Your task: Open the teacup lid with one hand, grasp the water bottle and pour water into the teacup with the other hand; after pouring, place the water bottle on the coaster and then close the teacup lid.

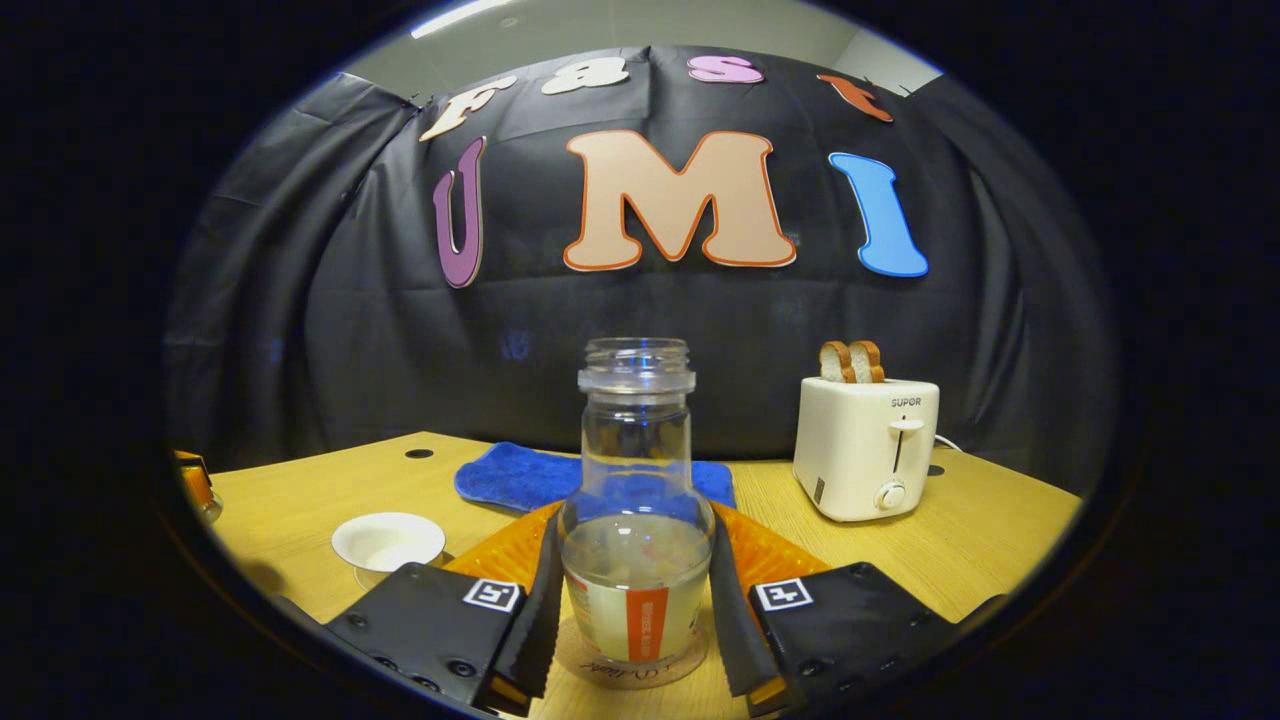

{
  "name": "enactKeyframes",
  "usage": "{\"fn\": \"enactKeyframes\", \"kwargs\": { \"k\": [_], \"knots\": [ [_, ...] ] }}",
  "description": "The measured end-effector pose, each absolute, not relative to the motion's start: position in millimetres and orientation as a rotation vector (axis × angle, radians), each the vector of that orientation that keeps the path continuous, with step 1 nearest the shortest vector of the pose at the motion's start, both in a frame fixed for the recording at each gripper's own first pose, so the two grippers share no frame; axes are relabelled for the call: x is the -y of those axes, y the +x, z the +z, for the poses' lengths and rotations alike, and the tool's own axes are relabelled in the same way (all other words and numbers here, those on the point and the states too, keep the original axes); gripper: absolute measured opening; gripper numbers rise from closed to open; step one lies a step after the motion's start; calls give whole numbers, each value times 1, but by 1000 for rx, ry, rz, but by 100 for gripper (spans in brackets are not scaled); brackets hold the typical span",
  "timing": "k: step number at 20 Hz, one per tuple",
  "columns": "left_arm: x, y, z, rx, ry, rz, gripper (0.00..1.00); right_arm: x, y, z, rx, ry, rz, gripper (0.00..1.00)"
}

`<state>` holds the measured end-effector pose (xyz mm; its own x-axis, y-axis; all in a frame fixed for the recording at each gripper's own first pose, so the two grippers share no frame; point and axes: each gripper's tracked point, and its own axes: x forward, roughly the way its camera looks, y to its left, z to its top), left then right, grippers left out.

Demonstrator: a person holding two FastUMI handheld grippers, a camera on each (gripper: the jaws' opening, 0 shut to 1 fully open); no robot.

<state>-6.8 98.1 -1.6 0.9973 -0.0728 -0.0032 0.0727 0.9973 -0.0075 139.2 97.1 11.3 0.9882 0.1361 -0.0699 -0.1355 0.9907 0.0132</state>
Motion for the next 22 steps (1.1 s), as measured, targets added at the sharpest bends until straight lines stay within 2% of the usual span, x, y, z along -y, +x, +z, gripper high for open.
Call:
{"fn": "enactKeyframes", "kwargs": {
  "k": [5,8,9,13,14,15,22],
  "knots": [
    [-98,-5,0,-4,-7,-68,20,-96,143,12,-30,14,142,70],
    [-100,-5,-1,-6,-7,-63,20,-96,144,6,-48,31,148,74],
    [-100,-5,-1,-6,-7,-62,20,-97,145,6,-44,25,150,77],
    [-101,-4,-1,-7,-7,-53,20,-86,144,0,-46,23,120,99],
    [-101,-3,0,-5,-7,-51,20,-87,143,1,-47,23,126,95],
    [-98,1,1,7,-9,-57,20,-90,144,0,-46,22,135,100],
    [-76,68,-4,-14,-7,-81,20,-79,109,1,-41,23,218,100]
  ]
}}
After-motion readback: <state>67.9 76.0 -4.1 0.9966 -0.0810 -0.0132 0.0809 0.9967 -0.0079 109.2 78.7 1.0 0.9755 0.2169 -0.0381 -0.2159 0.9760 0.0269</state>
